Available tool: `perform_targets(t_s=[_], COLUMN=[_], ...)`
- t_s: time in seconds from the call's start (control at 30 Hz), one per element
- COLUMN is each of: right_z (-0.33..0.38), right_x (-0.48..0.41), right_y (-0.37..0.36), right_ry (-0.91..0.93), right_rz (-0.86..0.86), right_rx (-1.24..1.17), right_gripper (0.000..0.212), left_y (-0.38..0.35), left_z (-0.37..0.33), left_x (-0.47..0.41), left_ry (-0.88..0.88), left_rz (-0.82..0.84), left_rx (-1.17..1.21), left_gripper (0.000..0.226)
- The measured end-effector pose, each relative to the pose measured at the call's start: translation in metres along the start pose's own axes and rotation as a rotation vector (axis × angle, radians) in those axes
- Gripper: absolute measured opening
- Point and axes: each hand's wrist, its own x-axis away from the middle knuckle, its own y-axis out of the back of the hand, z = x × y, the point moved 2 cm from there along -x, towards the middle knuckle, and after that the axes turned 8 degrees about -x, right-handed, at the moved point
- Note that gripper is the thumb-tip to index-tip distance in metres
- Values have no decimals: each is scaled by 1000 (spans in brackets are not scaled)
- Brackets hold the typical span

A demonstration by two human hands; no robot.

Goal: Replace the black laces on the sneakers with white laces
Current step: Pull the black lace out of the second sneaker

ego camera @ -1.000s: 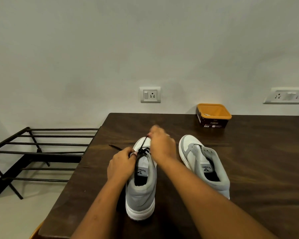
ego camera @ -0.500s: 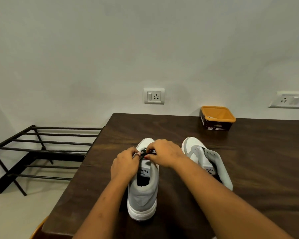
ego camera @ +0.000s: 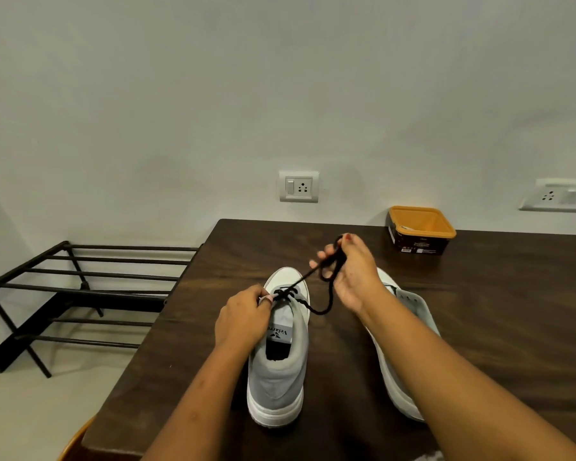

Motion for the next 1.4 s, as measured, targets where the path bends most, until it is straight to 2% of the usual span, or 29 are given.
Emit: perform_targets(t_s=[0.07,0.13,0.17,0.3,0.4,0.53,0.67,0.73,0.83,0.9,1.03,1.23,1.4], right_z=[8,16,19,10,0,-16,-27,-27,-29,-31,-32,-42,-45], right_x=[-3,-7,-10,-10,-7,-14,-18,-17,-6,2,1,2,3], right_y=[1,3,6,15,10,16,31,28,16,13,15,14,12], right_ry=[5,37,75,294,341,295,73,63,-12,-91,-87,-29,14], right_rz=[-68,-97,-93,52,179,271,248,250,421,515,468,356,288], right_rx=[-125,-79,26,786,1068,1407,1757,1777,1512,1445,1442,1461,1574], right_gripper=[28,28,27,17,17,27,31,32,36,42,44,29,22], left_y=[0,0,0,0,-2,-13,-20,-19,-17,-17,-17,-18,-21], left_z=[0,-1,-1,-2,-9,-16,-16,-20,-25,-26,-23,-13,0], left_x=[0,0,1,0,-1,-4,-8,-10,-10,-8,-7,-8,-17], left_ry=[5,7,5,-31,-150,-269,-306,-318,-358,-369,-341,-120,192], left_rz=[-7,-12,-12,-56,-132,-110,-108,-144,-178,-178,-210,-247,-214], left_rx=[-3,-7,-10,-44,-106,-245,-318,-360,-391,-354,-241,85,483], left_gripper=[18,18,18,17,25,30,25,20,16,14,11,7,7])
